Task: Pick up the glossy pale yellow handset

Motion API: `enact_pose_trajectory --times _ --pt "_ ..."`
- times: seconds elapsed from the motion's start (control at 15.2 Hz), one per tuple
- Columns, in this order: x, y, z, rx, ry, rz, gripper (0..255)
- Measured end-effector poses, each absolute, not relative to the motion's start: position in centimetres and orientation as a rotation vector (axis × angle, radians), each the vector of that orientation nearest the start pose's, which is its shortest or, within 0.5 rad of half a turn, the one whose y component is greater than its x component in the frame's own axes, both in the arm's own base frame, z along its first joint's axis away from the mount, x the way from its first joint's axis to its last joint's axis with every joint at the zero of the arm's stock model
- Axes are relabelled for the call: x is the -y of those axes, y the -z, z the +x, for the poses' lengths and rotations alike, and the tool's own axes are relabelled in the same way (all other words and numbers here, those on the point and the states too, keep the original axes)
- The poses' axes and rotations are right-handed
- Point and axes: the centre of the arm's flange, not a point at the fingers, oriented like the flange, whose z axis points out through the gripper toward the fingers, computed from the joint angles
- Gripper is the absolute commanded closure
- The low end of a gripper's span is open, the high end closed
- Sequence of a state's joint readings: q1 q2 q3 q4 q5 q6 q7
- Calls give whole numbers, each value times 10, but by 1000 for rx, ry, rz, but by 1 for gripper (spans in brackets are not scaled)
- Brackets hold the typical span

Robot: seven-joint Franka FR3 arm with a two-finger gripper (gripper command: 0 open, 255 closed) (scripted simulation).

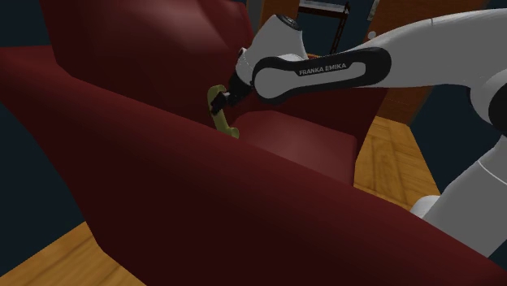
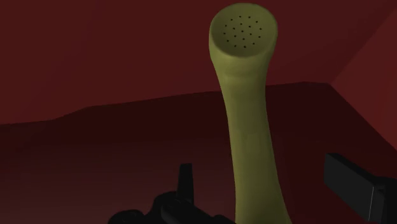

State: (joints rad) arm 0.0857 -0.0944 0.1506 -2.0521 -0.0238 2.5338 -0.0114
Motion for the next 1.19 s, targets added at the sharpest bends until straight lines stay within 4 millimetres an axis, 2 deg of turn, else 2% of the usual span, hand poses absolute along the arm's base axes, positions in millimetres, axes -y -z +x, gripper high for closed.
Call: enact_pose_trajectory --times 0.33,0.4,1.06,1.19 --pt "-138 -520 557 397 886 -2954 0" --pt "-138 -518 556 397 886 -2954 255" --pt "-138 -517 556 400 887 -2953 255" --pt "-138 -523 556 398 886 -2954 255"
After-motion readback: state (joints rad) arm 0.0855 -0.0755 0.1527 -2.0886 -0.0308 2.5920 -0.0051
